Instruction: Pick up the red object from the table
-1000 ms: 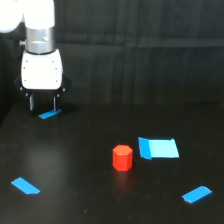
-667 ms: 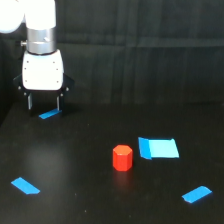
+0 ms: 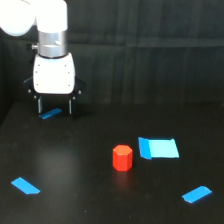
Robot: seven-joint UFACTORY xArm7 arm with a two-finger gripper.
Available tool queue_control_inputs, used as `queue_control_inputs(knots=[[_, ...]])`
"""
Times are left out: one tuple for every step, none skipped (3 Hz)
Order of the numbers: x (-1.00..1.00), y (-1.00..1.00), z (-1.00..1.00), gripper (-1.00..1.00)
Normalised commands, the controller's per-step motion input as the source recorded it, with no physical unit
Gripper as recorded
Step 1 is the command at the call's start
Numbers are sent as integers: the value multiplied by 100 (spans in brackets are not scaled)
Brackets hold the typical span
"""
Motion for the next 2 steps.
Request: queue_control_inputs(knots=[[87,-62,-3,92],[93,-76,-17,100]])
